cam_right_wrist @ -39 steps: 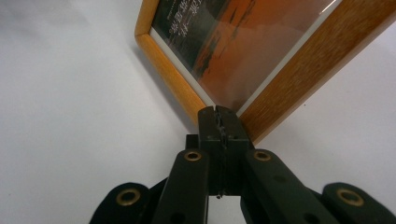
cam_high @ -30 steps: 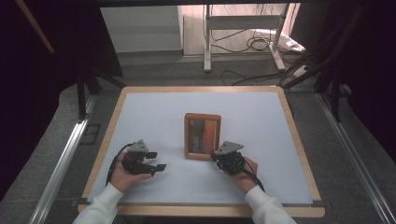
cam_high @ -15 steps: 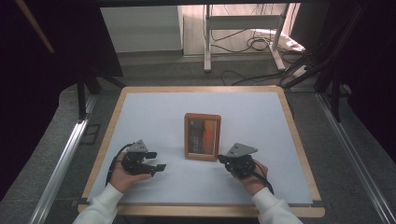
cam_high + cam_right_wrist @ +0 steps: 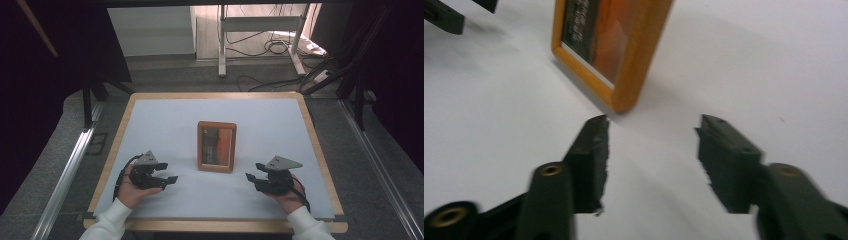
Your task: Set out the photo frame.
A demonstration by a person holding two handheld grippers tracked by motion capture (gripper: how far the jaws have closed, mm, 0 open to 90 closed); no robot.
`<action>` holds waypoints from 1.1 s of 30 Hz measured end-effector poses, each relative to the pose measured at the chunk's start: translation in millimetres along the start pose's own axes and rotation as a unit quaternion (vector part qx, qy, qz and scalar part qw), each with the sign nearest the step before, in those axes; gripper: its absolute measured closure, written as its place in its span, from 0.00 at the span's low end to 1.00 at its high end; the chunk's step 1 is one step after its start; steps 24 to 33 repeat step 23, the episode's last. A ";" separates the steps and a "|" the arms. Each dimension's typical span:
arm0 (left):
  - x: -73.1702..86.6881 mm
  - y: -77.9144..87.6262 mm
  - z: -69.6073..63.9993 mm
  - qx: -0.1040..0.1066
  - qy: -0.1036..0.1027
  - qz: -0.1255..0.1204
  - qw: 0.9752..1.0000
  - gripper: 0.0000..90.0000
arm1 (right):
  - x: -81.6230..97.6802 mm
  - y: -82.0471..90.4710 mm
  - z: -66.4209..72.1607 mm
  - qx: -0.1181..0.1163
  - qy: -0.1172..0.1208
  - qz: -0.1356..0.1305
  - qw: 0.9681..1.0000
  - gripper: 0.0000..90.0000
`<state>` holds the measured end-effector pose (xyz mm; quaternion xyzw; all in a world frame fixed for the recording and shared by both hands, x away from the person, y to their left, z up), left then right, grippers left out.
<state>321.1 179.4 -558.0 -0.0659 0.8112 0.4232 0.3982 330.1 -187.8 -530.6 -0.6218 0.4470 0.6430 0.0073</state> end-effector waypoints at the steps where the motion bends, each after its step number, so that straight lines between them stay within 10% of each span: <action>1: 0.0 0.3 -0.6 -0.001 0.000 -0.002 1.000 0.33 | 4.1 3.8 -1.8 0.003 -0.005 0.002 1.000 0.43; 10: 1.0 -1.9 -2.1 -0.015 0.008 -0.011 1.000 0.33 | 35.4 30.4 -21.0 0.035 -0.039 0.006 0.999 0.34; 33: 0.3 -3.1 -2.4 -0.025 0.006 -0.023 0.999 0.33 | 32.2 23.1 -20.9 0.034 -0.024 0.006 0.999 0.27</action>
Point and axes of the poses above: each handheld gripper's, and its own axes: y roughly backward along the jaws, x roughly out of its underside, z roughly to its left, the point moved 5 cm from there along -y, roughly forward along the jaws, and after that the axes turned 13 degrees about y, right-handed, at the moved point
